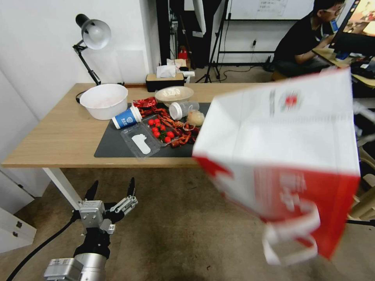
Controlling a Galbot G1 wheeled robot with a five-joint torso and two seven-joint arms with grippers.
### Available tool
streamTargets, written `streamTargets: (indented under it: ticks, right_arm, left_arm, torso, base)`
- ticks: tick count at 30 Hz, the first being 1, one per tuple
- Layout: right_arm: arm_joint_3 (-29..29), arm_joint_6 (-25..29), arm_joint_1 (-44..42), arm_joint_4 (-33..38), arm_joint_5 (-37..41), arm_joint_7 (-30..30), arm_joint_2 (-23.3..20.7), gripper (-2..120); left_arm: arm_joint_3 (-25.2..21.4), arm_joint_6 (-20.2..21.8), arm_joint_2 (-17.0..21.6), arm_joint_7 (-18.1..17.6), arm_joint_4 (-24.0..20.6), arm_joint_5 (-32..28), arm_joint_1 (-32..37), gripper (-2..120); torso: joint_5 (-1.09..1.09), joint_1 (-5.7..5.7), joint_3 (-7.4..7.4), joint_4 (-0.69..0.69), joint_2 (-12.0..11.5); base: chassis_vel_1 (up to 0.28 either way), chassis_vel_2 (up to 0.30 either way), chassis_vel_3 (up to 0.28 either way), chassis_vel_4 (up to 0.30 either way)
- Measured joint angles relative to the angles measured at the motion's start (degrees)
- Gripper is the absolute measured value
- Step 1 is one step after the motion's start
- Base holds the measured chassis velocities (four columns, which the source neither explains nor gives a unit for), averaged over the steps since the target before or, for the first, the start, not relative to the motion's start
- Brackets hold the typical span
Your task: Pick up the food delivery bag from the floor and place it on the table.
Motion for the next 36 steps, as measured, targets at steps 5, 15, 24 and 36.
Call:
streamTargets:
  ticks: [5,15,24,36]
  right_arm:
    - [-2.27,3.56,4.68,0.33,1.80,14.22,-1.22,0]
    - [-14.31,7.36,17.72,-2.36,2.80,36.97,-1.32,0]
    - [-16.40,5.45,19.05,-4.43,3.01,43.62,-0.87,0]
    - [-16.48,0.90,18.52,-6.63,4.18,46.71,-1.03,0]
  left_arm:
    - [-0.13,-0.17,0.14,-0.02,0.21,-0.13,-0.08,100]
    - [0.11,-1.13,-0.05,0.02,0.62,-0.17,-0.04,100]
    - [0.04,-1.85,-0.05,-0.06,0.96,-0.29,-0.04,100]
    - [0.30,-2.44,-0.34,-0.06,1.70,-0.15,-0.69,100]
  torso:
    - [0.00,-0.01,-0.02,0.00,-0.02]
    - [0.00,-0.02,-0.03,0.02,-0.06]
    - [0.01,-0.03,-0.04,0.00,-0.07]
    - [0.00,-0.04,-0.06,0.00,-0.09]
  base:
    - [0.000,0.000,0.000,0.000]
    - [0.000,0.000,0.000,0.000]
    - [0.000,0.000,0.000,0.000]
    - [0.000,0.000,0.000,0.000]
